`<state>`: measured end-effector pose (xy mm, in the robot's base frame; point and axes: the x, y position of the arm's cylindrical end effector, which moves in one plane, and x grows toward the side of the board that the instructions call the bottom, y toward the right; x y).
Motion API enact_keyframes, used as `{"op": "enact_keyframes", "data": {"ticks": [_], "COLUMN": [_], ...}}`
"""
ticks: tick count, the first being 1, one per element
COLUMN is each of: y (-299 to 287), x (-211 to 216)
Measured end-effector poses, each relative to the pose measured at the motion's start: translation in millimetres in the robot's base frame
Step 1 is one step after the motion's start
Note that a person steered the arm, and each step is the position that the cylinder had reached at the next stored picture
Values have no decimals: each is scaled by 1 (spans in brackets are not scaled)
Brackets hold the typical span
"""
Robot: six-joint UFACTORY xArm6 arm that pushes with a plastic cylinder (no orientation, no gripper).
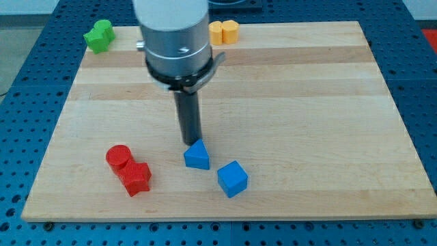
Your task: Slightly push the blue triangle to the bottom side
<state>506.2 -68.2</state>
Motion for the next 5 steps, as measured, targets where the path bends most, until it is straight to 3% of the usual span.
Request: {"op": "enact_keyframes", "data": {"ticks": [1, 2, 3, 5], "y": [-13, -13, -9, 35], "x": [32, 39, 1, 4]}}
